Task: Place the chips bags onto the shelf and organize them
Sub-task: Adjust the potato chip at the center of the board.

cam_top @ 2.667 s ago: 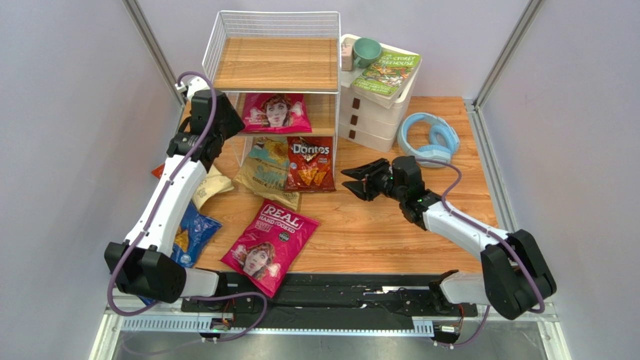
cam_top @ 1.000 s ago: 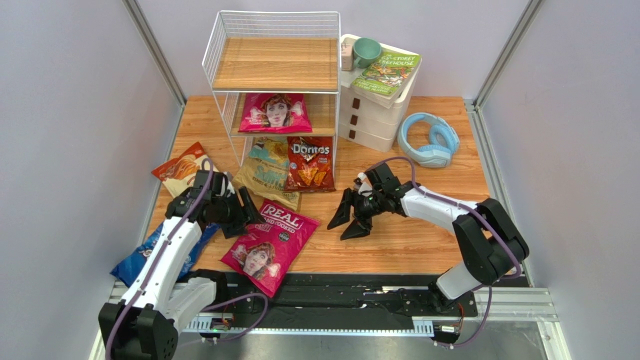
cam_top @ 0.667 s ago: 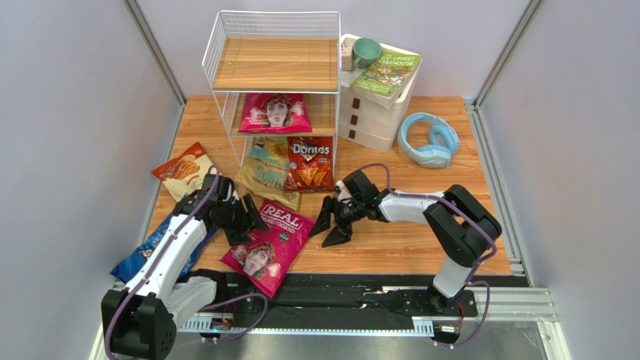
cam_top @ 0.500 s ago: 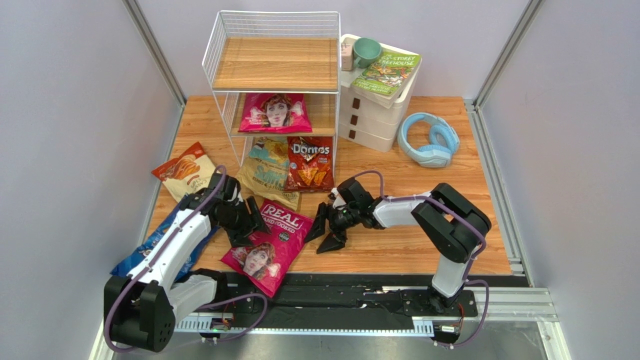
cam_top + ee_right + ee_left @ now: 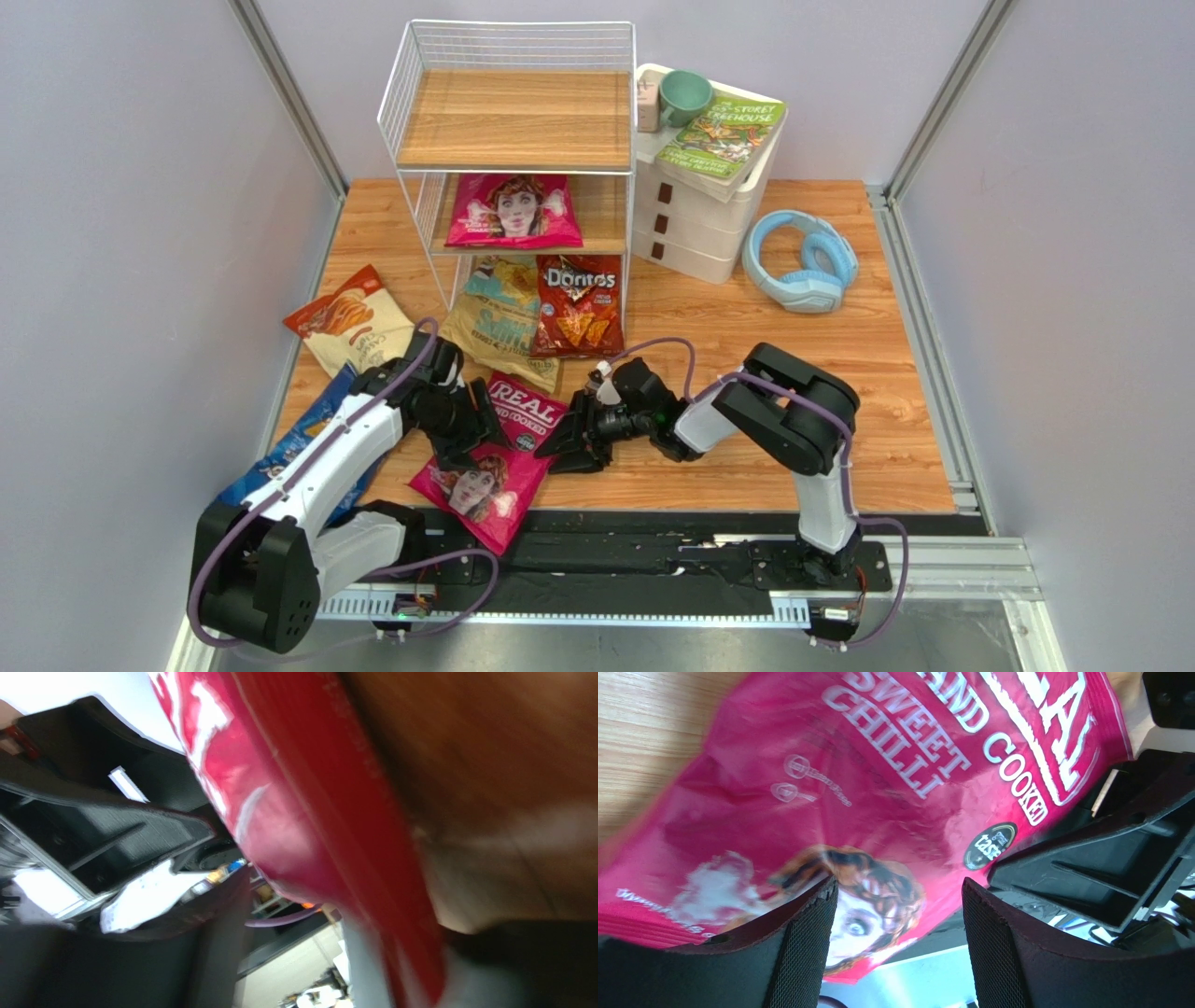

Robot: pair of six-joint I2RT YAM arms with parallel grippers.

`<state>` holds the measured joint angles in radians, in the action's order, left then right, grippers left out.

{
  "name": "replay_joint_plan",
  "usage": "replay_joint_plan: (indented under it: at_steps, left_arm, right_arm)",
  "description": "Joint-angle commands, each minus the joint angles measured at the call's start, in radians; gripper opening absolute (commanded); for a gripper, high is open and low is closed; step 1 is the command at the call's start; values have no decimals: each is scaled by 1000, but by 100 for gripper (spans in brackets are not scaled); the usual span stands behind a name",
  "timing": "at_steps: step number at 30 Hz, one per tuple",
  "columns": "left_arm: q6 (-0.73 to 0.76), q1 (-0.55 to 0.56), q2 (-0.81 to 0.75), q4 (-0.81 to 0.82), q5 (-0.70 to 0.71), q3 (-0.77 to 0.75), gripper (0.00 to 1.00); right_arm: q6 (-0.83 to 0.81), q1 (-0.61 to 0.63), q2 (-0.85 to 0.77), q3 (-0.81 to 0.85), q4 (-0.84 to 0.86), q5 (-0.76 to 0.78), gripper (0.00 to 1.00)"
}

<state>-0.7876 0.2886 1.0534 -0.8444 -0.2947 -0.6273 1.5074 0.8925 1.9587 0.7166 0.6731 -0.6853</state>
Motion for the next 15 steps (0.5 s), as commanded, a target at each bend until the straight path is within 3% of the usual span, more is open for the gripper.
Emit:
replay_joint_plan:
  at_steps: [1, 5, 9, 11, 12, 13, 15]
  left_arm:
    - [-12, 12, 11, 25, 0, -3, 70]
    - [-7, 12, 0, 22, 8, -11, 70]
    - [2, 12, 10, 28, 6, -15, 71]
    - [16, 12, 11, 30, 2, -20, 72]
    - [21, 12, 11, 31, 2, -26, 73]
    - [28, 12, 11, 33, -1, -31, 73]
    - [45, 12, 14, 39, -1, -40, 74]
  right_arm:
    - [194, 14, 83, -78, 304, 29, 27]
    - [157, -12, -6, -187, 283, 27, 3]
    - [-24, -85, -165, -210, 35, -16, 0]
    - [-145, -113, -268, -171, -256, -17, 0]
    - [-289, -139, -293, -90, -376, -5, 0]
    - [-381, -154, -313, -45, -612, 6, 0]
    - [-570, -197, -317, 85, -795, 12, 0]
